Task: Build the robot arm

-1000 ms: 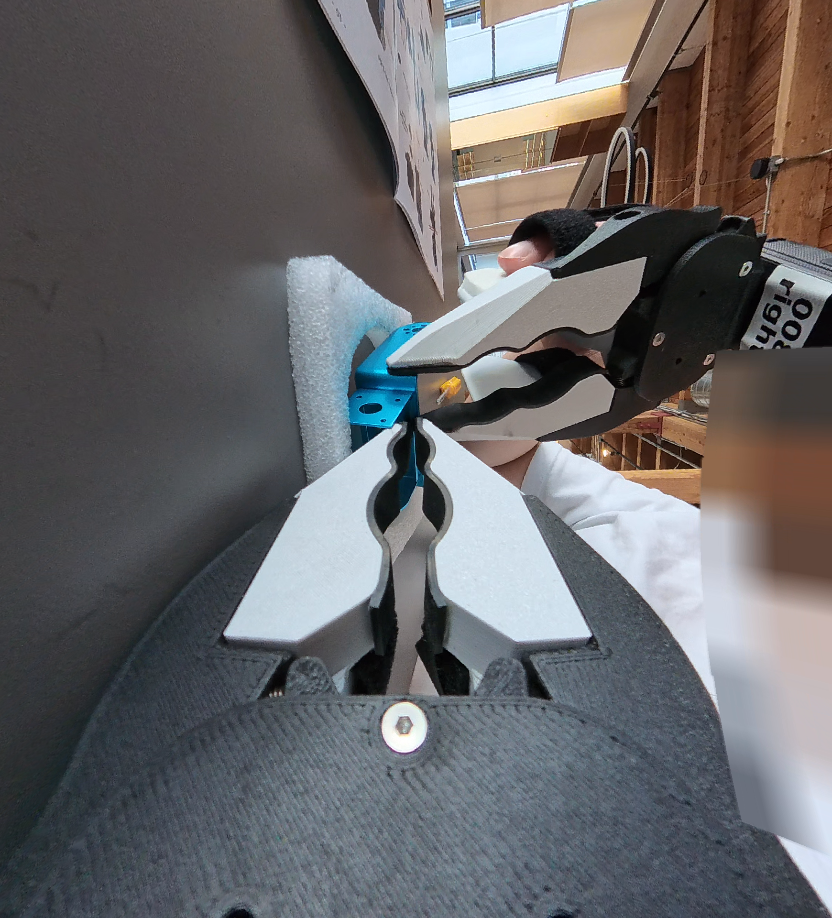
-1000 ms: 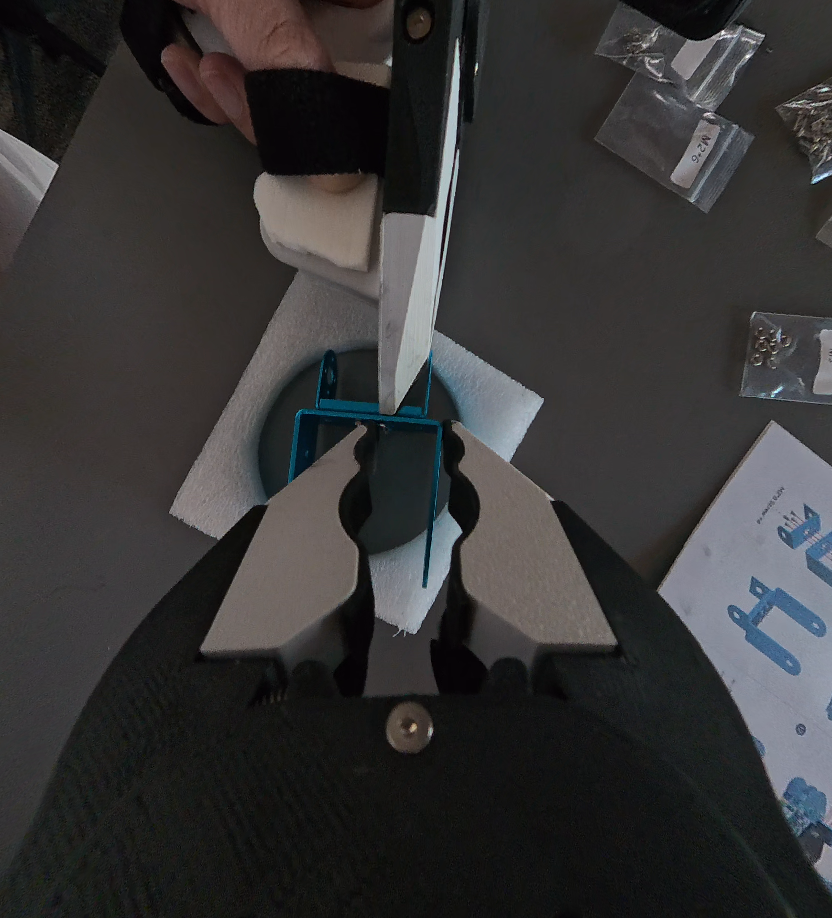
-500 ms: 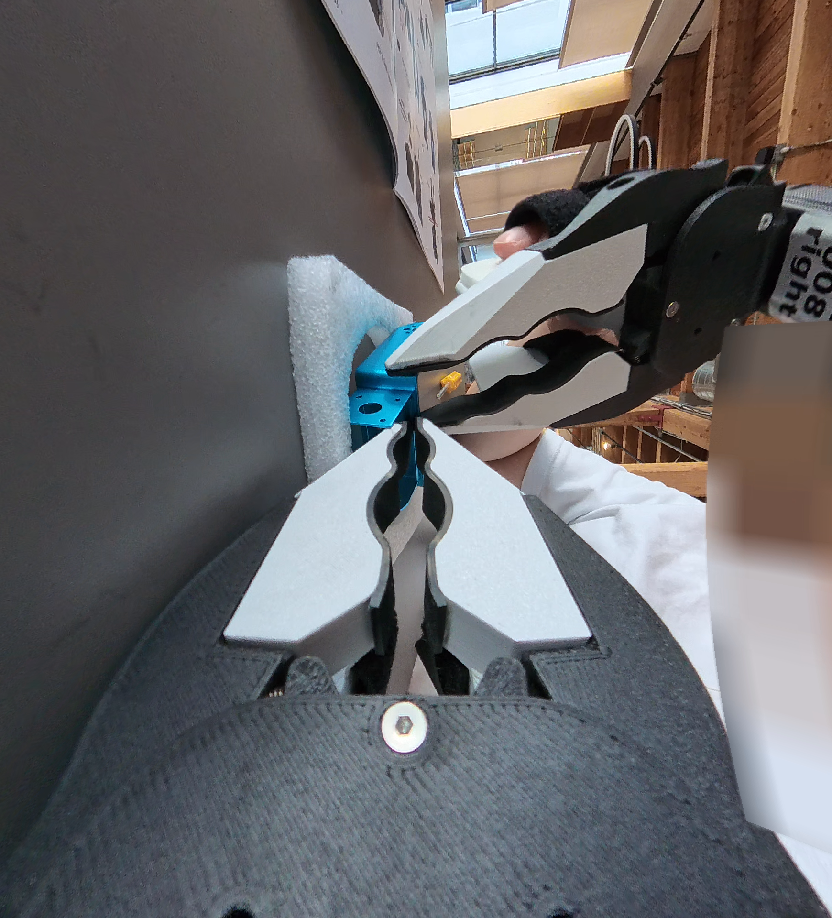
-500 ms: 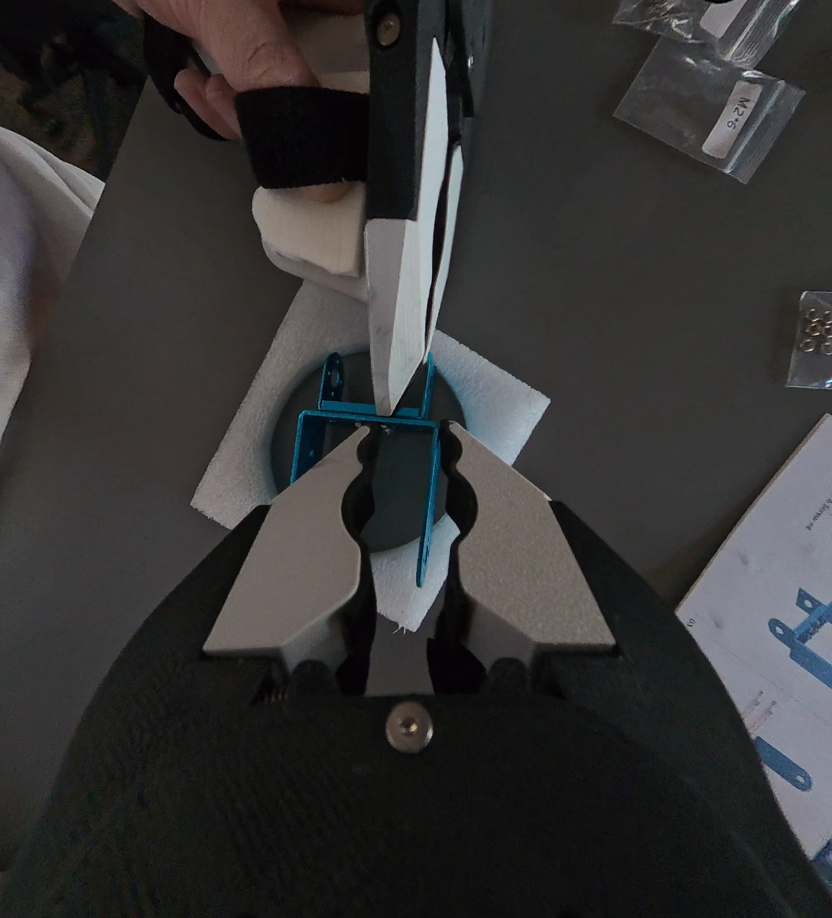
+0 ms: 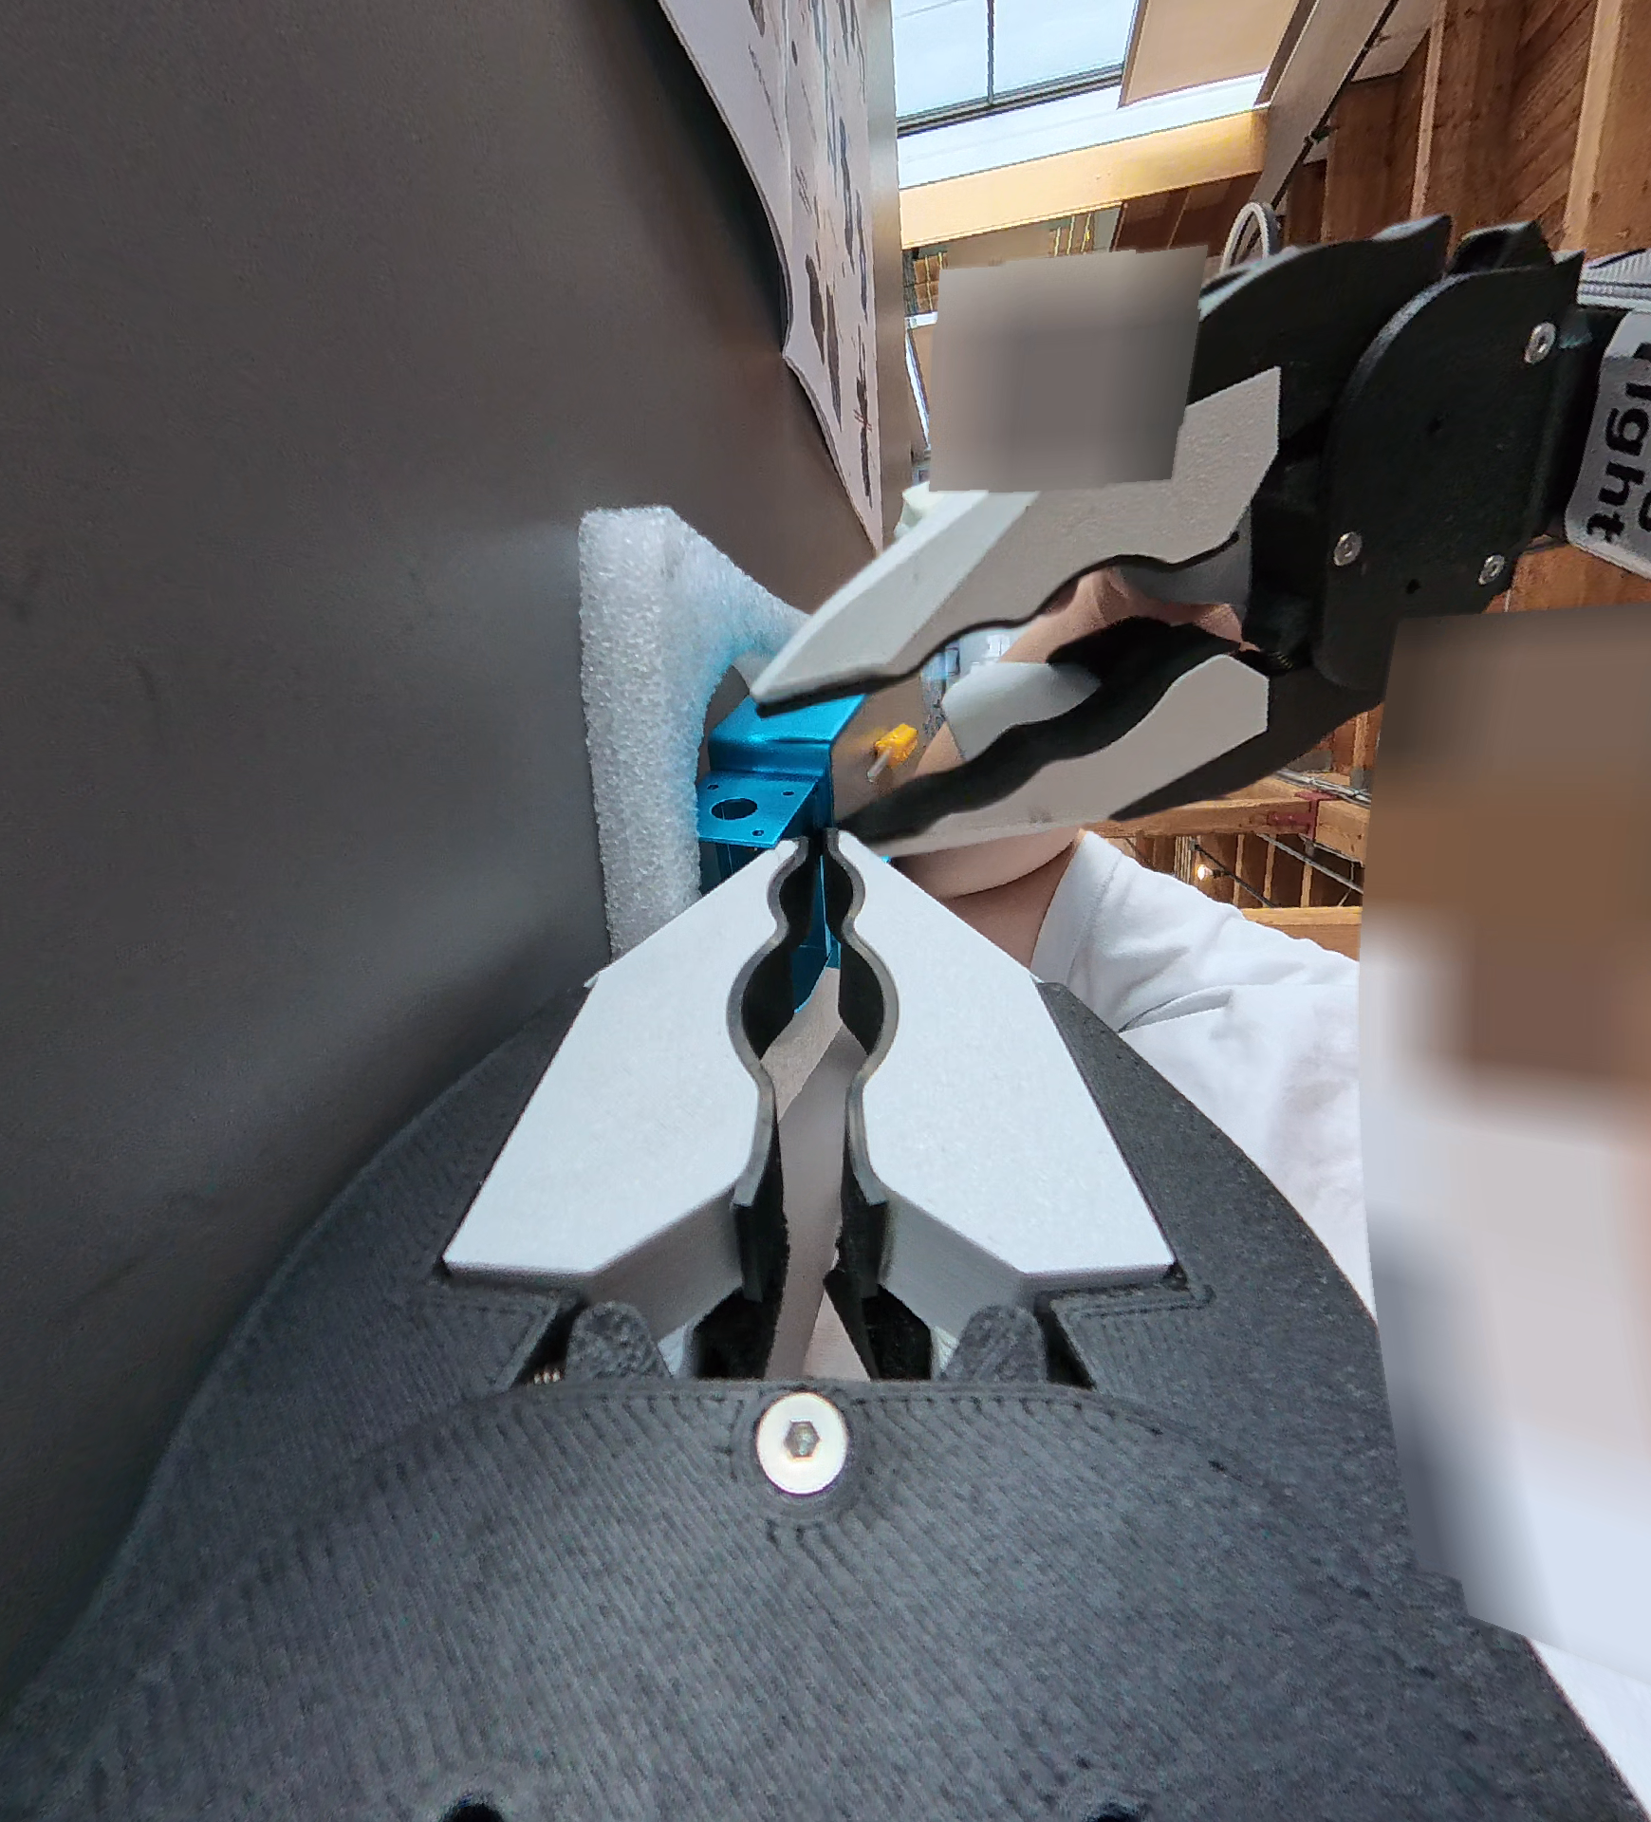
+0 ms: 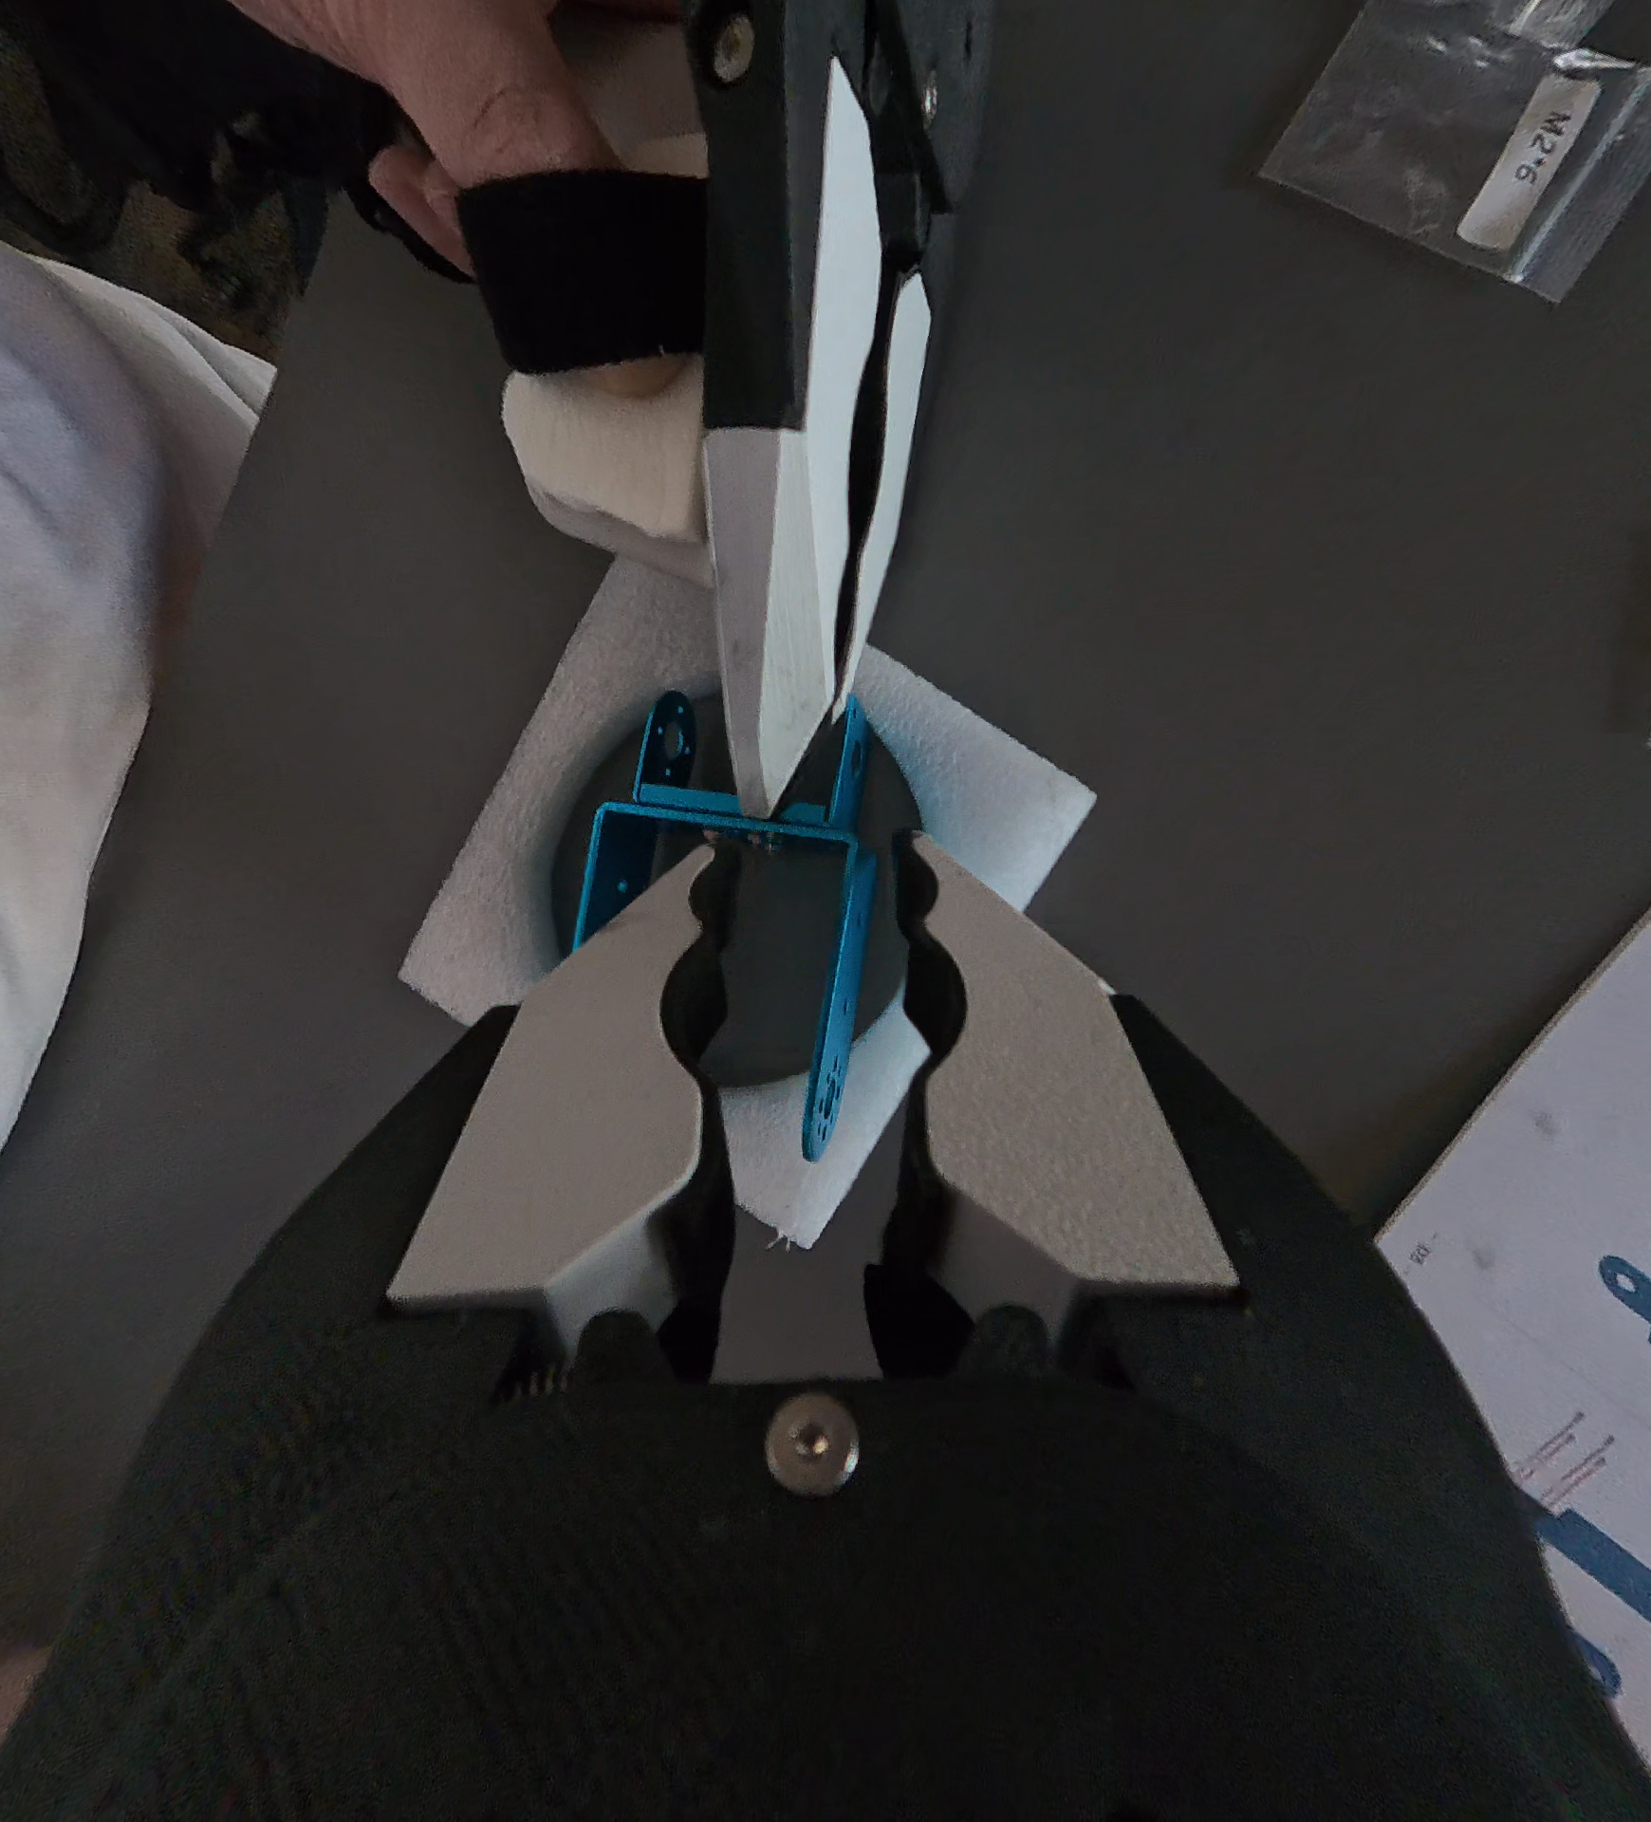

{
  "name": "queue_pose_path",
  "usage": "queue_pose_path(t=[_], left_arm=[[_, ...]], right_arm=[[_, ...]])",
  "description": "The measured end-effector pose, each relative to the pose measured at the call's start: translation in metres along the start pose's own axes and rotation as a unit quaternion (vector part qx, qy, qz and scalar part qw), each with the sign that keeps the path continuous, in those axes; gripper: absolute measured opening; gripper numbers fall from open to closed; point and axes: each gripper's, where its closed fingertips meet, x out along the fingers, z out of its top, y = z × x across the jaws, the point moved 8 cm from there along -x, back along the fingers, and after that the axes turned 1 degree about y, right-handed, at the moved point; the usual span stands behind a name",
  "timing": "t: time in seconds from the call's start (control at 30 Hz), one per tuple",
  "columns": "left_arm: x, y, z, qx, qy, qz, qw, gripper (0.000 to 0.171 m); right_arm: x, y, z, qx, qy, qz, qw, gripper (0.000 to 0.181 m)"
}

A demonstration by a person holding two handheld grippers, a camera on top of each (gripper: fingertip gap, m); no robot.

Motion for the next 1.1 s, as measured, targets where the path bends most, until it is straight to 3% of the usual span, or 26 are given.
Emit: queue_pose_path(t=[0.47,0.57,0.67,0.73,0.83,1.03,1.1], left_arm=[[0.0004,0.0001,0.0001,0.000,0.003,0.000,1.000,0.000],[0.0012,-0.0001,-0.0007,0.002,0.007,-0.001,1.000,0.000],[0.0015,-0.0001,-0.0008,0.001,0.007,0.000,1.000,0.000],[0.0016,0.0000,-0.0005,0.000,0.008,0.000,1.000,0.000],[0.0018,0.0000,-0.0006,-0.001,0.008,0.001,1.000,0.000],[0.0016,0.0002,-0.0007,0.000,0.005,0.005,1.000,0.000],[0.0013,0.0001,-0.0008,0.000,0.003,0.003,1.000,0.000]], right_arm=[[0.0018,0.0001,0.0020,0.014,0.003,0.020,1.000,0.021],[-0.0003,-0.0048,-0.0014,0.017,-0.002,0.018,1.000,0.005],[-0.0005,-0.0054,-0.0023,0.007,-0.006,0.017,1.000,0.006],[-0.0025,-0.0045,-0.0036,0.021,-0.010,0.028,0.999,0.022],[-0.0026,-0.0047,-0.0053,0.029,-0.005,0.023,0.999,0.031],[0.0060,0.0015,0.0016,0.013,0.009,0.017,1.000,0.031],[0.0053,0.0009,0.0014,0.018,0.011,0.019,1.000,0.023]])
